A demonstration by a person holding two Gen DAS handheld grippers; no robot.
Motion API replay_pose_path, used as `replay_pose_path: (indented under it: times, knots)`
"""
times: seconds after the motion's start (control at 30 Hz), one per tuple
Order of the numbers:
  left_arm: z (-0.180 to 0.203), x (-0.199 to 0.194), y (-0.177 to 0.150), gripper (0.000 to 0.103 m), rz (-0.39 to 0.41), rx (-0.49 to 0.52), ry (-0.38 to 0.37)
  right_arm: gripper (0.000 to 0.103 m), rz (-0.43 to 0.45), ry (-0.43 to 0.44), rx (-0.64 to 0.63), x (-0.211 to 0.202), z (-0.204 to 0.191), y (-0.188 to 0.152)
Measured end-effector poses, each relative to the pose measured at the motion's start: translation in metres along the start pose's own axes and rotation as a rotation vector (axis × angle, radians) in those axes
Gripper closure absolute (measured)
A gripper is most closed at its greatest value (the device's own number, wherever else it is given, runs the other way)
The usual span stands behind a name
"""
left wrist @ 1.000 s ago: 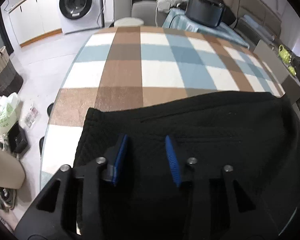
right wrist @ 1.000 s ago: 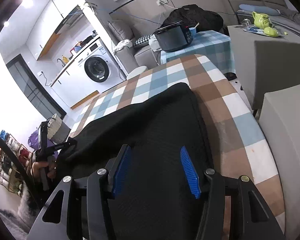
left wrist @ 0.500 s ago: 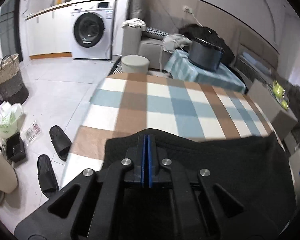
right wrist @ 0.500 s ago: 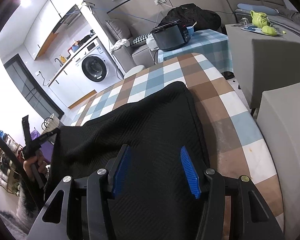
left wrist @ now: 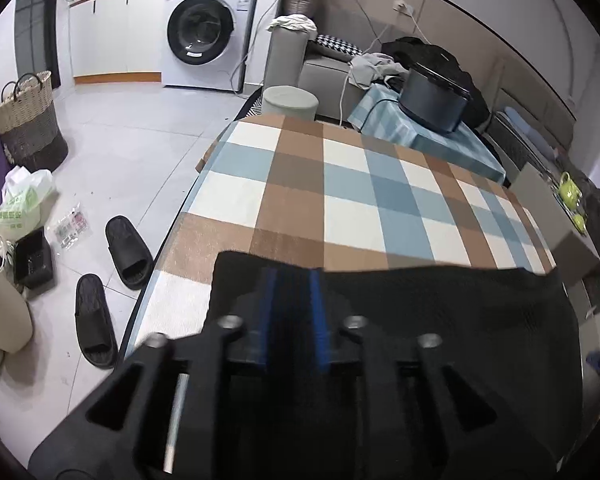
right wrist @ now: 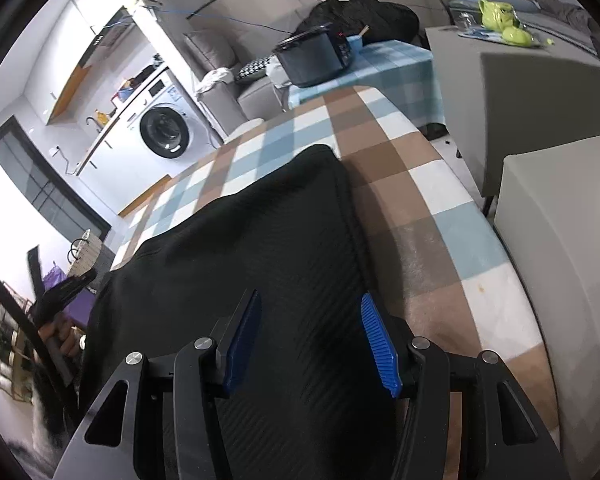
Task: Fold small clothes
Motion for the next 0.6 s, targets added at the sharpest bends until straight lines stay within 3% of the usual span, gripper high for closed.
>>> replay_pose_path:
  times: [0.07,0.13,0.6]
  knots:
    - [0.0,-0.008,-0.005,0.068,-0.002,-0.008,-0.006,0.05,-0.006,-0.024,0.015,0.011,0.004,0.012]
    - [-0.002,-0.014,-0.012,0.066,-0.008,-0.021,-0.007,0.05,-0.009,-0.039,0.021,0.019,0.005,0.022]
    - [-0.032,-0.046,-0.061,0.066,-0.054,-0.095,0.032,0.05,-0.024,-0.108,0.0,0.098,-0.009,0.098]
Point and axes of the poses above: each gripper's, at about its wrist camera, not at the fingertips, and x roughly the way its jaws point, z to its right, y to its top, the point moved 9 cm from there along x, roughly the way its jaws point, and after that the axes turned 2 degrees about x, right-handed, at the moved point
